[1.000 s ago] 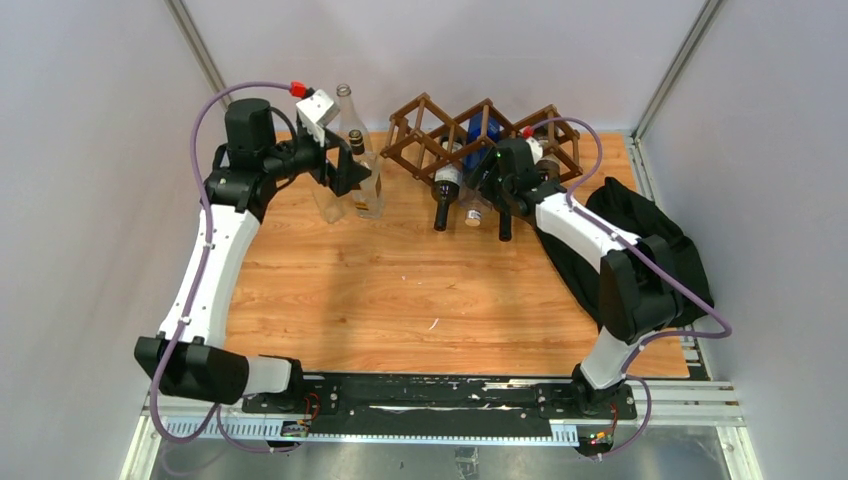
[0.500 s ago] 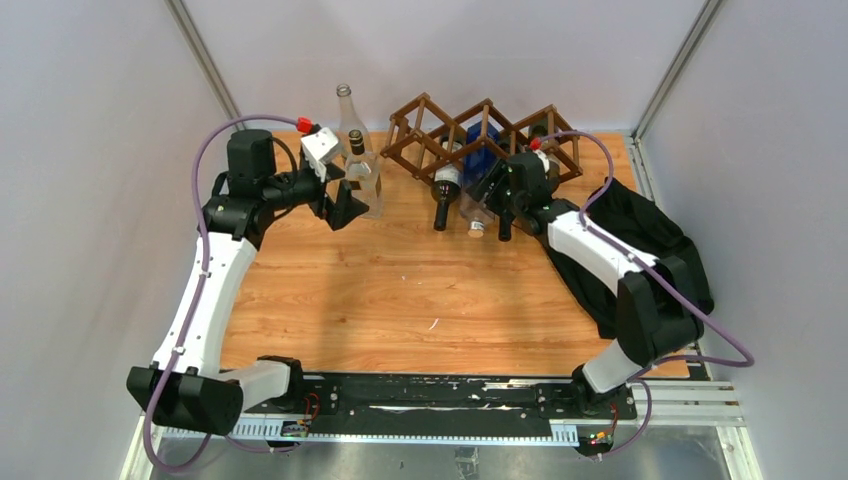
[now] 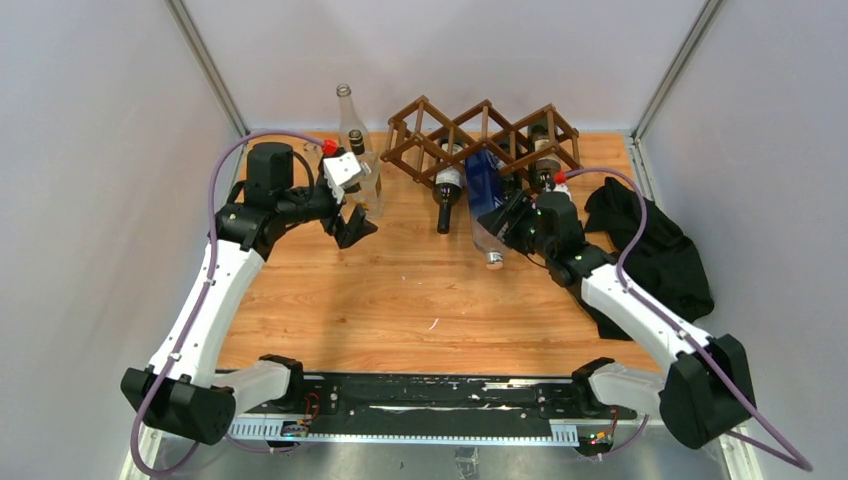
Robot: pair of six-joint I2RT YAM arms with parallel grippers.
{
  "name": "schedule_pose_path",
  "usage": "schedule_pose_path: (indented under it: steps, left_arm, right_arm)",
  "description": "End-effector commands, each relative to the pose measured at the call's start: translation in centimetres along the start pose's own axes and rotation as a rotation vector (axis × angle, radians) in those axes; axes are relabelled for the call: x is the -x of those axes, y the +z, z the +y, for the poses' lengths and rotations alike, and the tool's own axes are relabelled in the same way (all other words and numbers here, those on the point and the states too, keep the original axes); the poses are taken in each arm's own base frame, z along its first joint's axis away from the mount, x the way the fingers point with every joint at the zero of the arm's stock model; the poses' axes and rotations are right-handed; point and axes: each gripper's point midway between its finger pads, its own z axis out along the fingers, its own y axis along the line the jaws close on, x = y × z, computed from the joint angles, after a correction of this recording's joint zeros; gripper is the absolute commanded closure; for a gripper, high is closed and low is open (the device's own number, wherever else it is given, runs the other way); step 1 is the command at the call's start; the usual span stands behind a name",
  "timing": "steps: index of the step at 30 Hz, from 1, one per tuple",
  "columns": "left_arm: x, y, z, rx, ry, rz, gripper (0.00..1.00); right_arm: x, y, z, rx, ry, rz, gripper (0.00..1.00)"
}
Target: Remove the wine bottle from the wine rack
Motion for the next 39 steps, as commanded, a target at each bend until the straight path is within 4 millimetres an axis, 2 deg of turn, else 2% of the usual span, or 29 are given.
schedule_pose_path:
  steps: [1,6,12,15,17,29,34,39]
  left_arm:
    - [0.1,-0.3,-0.5,0.002,0.077,0.008,0.00]
    - [0.1,-0.4,-1.5,-0.020,0.179,0.006,0.00]
    - [0.3,-1.2,-3.1,-0.050,0.495,0.008,0.00]
    - [0.5,-1.2,-4.0,-0.062,0.661,0.008,0.00]
    - [0.7,-0.9,-4.7,-0.080,0.711,0.004,0.00]
    - [-1.6,1.5,-11.1,-0.274,0.754,-0.004,0.00]
    - [-0.4,3.3,-12.9,-0.276,0.723,-0.036,0.00]
    - [-0.2,5.0,-14.9,-0.309,0.566,-0.027,0.00]
  right_arm:
    - [0.4,-2.7,2.2,0.090,0.054,-0.024,1.00]
    - [-0.2,-5.1,2.9,0.128,0.054,0.013,1.00]
    - [-2.5,-7.4,2.7,0.127,0.022,0.142,1.00]
    - [-3.0,-8.4,2.6,0.133,0.015,0.165,1.00]
    - [-3.1,-9.1,2.5,0.132,0.010,0.167,1.00]
    - [-3.7,-12.4,4.5,0.176,-0.053,0.264,1.00]
    - [-4.5,-13.8,5.7,0.195,-0.096,0.337,1.00]
    - [-6.1,-14.9,8.3,0.248,-0.150,0.402,1.00]
